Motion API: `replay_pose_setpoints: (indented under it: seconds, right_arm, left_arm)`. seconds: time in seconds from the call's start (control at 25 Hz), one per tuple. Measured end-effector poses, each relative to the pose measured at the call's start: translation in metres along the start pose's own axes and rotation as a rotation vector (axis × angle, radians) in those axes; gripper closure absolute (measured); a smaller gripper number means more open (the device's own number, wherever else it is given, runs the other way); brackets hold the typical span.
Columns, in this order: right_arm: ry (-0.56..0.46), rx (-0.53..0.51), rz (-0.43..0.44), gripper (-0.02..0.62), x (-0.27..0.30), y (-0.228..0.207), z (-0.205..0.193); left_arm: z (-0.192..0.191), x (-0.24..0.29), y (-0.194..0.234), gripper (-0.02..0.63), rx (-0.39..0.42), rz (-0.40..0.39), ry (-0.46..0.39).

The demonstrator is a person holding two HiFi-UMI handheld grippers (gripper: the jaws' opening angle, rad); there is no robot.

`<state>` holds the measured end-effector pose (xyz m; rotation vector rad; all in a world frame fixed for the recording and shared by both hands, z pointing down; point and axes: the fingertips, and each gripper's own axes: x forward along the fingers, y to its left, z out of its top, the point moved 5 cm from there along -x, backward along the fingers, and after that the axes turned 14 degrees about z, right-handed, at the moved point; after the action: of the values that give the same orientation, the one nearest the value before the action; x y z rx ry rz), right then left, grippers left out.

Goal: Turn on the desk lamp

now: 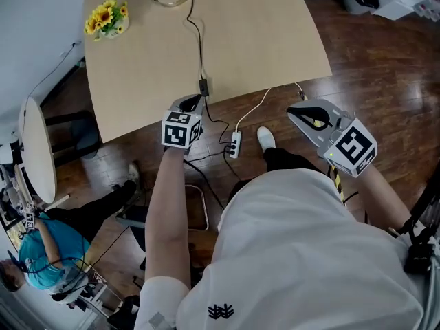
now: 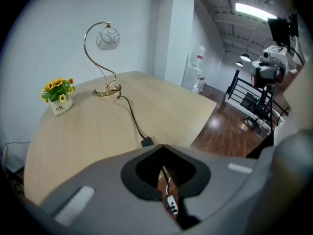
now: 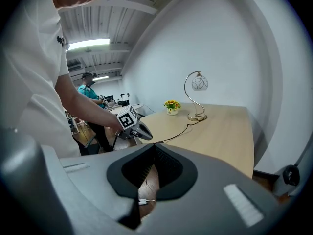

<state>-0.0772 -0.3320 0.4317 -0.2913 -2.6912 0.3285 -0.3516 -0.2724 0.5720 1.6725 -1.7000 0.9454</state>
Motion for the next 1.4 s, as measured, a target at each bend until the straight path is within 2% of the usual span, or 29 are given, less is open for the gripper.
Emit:
replay_pose_setpoints:
  seconds: [0.4,0.6,1.08,1.24,1.4]
  right_arm:
    - [0.021,0.062,-0.017,0.592,-0.006,-0.014,-0.017]
    - [0.023,0.080,-0.017,0.591,-0.006,-0.019,-0.024]
    - [0.025,0.115,-0.016,0.591,0.003,-0.022,-0.022]
    - [0.030,0.091,-0.012,0.592,0.004,-0.021,-0.024]
    - [0.033,0.092,-0.016,0.592,0.005,-0.016,-0.020]
  left_arm:
    - [-0.007,0.043,0.011,0.588,0.054,0.004,0.099]
    - [-0.005,0.050,0.006,0.588,0.063,-0.015,0.105]
    - [-0.008,0.053,-0.003,0.586,0.151,-0.035,0.134]
    - [-0.005,0.055,-0.003,0.586,0.176,-0.028,0.151]
    - [-0.005,0.059,-0.001,0.586,0.220,-0.015,0.121]
